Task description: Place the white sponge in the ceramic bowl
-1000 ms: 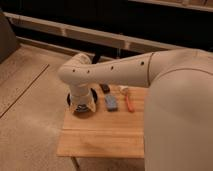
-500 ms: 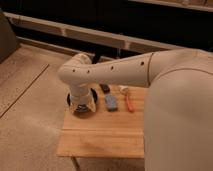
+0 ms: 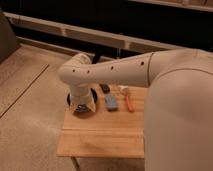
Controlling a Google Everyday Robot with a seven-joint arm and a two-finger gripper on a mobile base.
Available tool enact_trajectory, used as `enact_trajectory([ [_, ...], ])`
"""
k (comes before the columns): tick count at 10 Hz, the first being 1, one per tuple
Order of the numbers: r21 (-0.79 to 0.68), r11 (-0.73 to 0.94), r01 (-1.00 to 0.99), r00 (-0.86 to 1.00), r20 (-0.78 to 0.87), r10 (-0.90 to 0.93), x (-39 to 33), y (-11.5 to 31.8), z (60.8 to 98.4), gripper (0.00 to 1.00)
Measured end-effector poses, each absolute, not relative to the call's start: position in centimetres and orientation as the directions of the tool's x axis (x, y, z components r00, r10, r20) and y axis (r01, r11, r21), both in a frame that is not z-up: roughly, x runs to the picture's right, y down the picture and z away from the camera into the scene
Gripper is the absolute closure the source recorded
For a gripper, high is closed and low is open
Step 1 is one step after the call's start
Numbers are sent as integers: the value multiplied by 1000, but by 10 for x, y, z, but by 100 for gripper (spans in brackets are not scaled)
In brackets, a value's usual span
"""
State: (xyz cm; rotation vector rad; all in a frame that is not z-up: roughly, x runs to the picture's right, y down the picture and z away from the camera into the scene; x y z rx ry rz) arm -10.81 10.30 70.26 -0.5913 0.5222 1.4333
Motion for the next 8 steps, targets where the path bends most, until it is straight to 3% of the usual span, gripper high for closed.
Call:
enact_trajectory([
  [4, -42, 53, -998, 67, -609, 790, -106, 92, 705, 35],
  [8, 15, 86, -996, 73, -389, 918, -103, 45, 718, 35],
])
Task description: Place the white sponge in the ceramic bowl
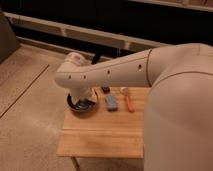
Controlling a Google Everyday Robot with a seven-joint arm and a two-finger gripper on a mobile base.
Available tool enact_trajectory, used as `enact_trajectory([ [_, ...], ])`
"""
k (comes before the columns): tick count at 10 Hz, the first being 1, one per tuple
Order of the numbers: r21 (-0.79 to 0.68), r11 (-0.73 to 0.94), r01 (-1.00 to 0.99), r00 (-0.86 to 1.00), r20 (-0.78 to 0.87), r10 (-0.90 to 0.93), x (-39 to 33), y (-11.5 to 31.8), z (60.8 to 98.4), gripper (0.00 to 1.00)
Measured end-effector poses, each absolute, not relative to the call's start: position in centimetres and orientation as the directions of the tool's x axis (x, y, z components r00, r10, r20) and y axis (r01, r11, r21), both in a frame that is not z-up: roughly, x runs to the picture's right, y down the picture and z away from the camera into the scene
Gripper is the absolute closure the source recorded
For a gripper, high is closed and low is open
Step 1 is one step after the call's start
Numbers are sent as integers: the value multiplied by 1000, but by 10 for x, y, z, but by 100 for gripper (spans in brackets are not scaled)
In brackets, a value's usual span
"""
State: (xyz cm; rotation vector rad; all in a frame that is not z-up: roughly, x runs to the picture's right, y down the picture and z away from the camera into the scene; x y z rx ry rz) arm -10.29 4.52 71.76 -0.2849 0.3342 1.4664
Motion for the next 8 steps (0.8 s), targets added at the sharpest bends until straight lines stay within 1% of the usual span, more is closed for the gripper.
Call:
enact_trajectory([
  [3, -43, 23, -999, 35, -312, 949, -111, 36, 716, 35],
  [6, -58, 16, -998, 33, -306, 952, -115, 36, 715, 35],
  [8, -70, -20, -997, 3, -316, 949, -114, 36, 717, 35],
])
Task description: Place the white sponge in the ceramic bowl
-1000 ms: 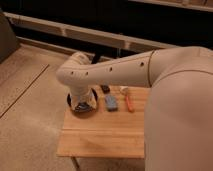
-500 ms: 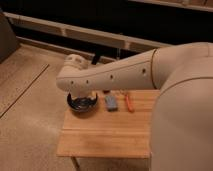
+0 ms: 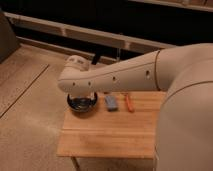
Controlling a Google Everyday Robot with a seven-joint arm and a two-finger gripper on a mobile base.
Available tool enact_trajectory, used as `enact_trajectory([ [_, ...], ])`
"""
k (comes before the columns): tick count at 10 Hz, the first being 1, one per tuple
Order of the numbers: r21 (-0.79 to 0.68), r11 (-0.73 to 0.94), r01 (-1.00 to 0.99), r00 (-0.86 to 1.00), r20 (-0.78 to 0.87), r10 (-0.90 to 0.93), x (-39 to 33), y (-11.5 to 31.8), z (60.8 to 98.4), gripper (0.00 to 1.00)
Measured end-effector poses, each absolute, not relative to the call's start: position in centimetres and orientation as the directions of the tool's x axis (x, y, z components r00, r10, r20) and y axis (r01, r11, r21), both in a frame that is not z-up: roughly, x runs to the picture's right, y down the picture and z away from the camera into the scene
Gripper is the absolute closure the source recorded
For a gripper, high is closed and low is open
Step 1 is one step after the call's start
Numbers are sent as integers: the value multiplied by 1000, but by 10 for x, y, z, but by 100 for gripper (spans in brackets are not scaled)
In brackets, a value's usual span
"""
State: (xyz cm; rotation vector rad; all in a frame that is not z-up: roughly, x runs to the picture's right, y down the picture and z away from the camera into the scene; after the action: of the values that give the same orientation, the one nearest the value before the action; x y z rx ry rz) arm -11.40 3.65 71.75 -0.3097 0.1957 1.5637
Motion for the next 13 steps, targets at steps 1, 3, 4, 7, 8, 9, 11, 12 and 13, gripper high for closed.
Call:
enact_trajectory([
  [1, -69, -31, -997, -7, -317, 948, -111, 36, 718, 35],
  [3, -73, -28, -997, -4, -318, 948, -114, 36, 718, 35],
  [4, -67, -29, -997, -6, -326, 945, -112, 38, 721, 35],
  [7, 22, -48, -999, -53, -376, 925, -54, 35, 754, 35],
  [8, 34, -77, -996, -84, -375, 923, -36, 27, 763, 35],
  [9, 35, -105, -994, -110, -365, 925, -26, 19, 768, 35],
  [11, 5, -183, -983, -175, -319, 931, -4, -8, 776, 35],
  [12, -18, -208, -978, -192, -307, 932, -1, -14, 779, 35],
  [13, -63, -270, -961, -241, -290, 926, 13, -22, 787, 35],
])
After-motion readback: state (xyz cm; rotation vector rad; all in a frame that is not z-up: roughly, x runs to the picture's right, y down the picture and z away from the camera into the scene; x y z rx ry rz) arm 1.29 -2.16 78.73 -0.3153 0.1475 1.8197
